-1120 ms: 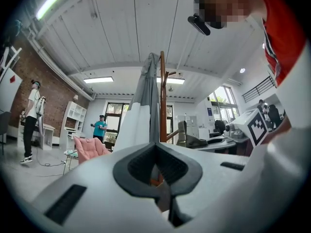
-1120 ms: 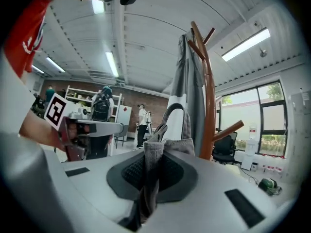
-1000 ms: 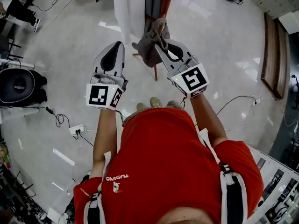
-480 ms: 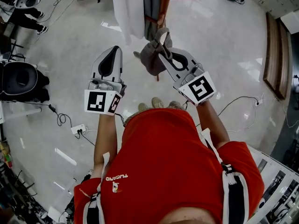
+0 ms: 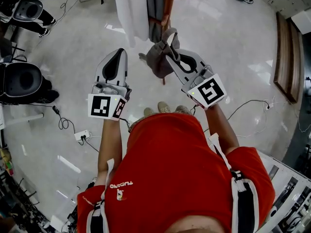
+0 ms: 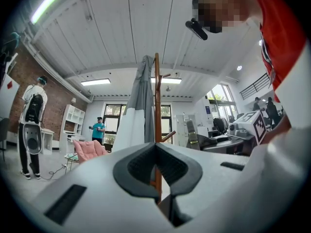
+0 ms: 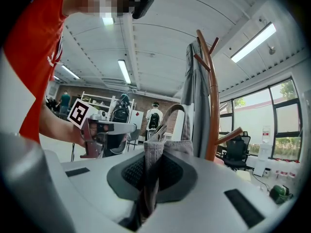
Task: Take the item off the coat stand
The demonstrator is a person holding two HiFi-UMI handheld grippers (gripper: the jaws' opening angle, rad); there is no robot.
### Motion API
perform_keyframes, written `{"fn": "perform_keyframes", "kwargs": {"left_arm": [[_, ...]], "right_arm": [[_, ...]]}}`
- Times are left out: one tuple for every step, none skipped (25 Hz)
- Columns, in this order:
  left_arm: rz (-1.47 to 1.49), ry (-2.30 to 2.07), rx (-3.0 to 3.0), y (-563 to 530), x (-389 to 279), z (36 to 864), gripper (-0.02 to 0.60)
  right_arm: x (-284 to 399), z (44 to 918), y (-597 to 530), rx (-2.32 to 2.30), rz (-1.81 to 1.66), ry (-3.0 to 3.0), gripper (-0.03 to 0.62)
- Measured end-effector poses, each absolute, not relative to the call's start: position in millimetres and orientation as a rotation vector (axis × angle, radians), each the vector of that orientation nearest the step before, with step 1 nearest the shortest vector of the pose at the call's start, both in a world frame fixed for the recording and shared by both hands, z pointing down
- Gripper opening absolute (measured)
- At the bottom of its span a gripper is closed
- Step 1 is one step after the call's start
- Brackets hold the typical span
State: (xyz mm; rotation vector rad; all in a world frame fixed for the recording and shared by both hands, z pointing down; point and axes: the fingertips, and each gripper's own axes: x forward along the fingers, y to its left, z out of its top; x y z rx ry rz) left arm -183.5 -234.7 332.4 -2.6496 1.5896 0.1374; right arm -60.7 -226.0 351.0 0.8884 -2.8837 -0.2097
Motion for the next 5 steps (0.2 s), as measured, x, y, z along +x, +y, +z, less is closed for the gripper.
{"fn": "perform_keyframes", "kwargs": {"left_arm": [[0.137,1.589,-2.650,-233.7,-180.8,331.6,0.009],[0.137,1.589,-2.649,-232.6,-178.5,330.7,0.009],[0.138,1.589,-2.648,-231.6,-177.1,329.9,0.009],[0.138,1.589,-2.647,-230.6,-176.3,329.2,0.009],[0.139,1.589,-2.646,-229.7,-175.7,328.6,0.009]], "right_arm": [[-57.2,351.8,-224.9,0.888,-0.196,-2.877,0.031],[-53.9,351.7,-224.2,0.887,-0.195,-2.876,0.031],[-51.6,350.3,-223.7,0.887,-0.205,-2.883,0.031],[-50.0,348.2,-223.4,0.887,-0.217,-2.893,0.031],[-48.8,346.0,-223.0,0.887,-0.228,-2.903,0.031]]}}
